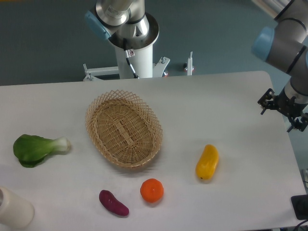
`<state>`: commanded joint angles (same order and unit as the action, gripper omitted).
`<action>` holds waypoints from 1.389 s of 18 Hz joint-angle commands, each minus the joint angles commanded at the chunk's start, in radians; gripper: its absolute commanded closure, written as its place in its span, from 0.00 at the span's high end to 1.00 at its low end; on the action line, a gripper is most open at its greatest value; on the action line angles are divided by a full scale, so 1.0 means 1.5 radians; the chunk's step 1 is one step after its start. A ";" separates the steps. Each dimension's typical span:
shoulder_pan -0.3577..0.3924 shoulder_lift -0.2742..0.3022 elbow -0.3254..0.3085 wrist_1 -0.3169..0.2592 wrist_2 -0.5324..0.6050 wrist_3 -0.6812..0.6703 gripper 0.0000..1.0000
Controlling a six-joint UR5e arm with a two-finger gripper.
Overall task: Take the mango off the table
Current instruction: 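Move the open gripper over the yellow mango and lower toward it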
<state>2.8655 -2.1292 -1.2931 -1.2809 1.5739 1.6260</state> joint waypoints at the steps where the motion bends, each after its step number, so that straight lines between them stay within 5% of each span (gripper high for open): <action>1: 0.000 0.000 -0.003 0.001 0.001 -0.001 1.00; 5: -0.008 0.001 -0.013 0.028 0.002 -0.002 1.00; 9: -0.011 0.007 -0.030 0.028 -0.003 -0.086 1.00; 16: -0.041 0.032 -0.080 0.030 -0.060 -0.112 1.00; 25: -0.087 0.028 -0.093 0.043 -0.096 -0.164 1.00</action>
<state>2.7352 -2.0877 -1.4327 -1.2165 1.4297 1.3806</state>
